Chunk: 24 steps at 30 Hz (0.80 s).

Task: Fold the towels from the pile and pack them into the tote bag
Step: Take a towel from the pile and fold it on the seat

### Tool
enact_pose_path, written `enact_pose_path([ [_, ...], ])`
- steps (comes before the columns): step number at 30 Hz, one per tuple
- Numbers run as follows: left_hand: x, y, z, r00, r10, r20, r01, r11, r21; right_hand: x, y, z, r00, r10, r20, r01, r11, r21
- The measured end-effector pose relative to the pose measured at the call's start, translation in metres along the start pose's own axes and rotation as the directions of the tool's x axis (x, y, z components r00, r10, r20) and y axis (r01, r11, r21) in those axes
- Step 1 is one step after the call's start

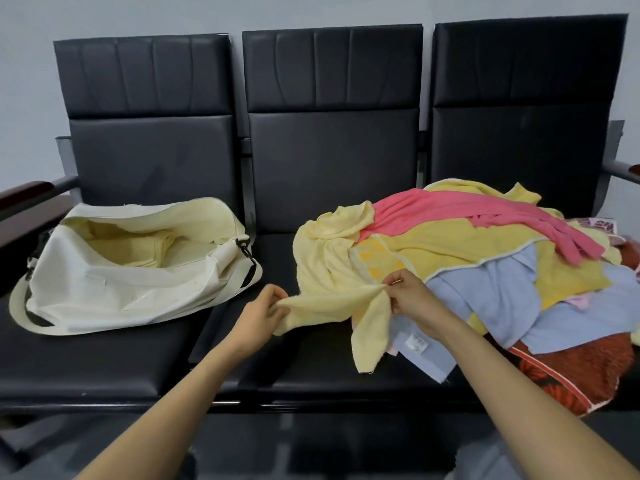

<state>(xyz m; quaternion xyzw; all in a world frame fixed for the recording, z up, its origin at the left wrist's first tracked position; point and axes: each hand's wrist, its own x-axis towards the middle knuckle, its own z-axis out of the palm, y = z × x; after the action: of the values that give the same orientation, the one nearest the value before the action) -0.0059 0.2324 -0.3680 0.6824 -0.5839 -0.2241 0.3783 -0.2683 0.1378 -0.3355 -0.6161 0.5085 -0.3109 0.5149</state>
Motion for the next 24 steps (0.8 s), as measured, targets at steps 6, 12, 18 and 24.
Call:
enact_pose_path([
  [6,0.004,0.008,-0.01,0.99,-0.077,-0.117,0.072,0.996,-0.046,-0.011,0.014,0.024,0.93,-0.325,0.171,0.343,0.603,-0.72],
  [12,0.004,-0.011,-0.012,0.973,-0.213,0.09,0.193,0.963,0.19,-0.02,0.024,0.05,0.934,-0.129,0.333,0.357,0.385,-0.851],
  [18,0.006,-0.024,-0.015,0.951,-0.304,0.053,0.287,0.934,0.215,-0.015,0.021,0.054,0.951,-0.096,0.293,0.308,0.238,-0.921],
  [24,-0.003,-0.015,-0.033,0.982,-0.179,-0.066,0.172,0.98,-0.102,-0.011,0.01,0.015,0.986,-0.127,0.112,0.169,0.711,-0.683],
])
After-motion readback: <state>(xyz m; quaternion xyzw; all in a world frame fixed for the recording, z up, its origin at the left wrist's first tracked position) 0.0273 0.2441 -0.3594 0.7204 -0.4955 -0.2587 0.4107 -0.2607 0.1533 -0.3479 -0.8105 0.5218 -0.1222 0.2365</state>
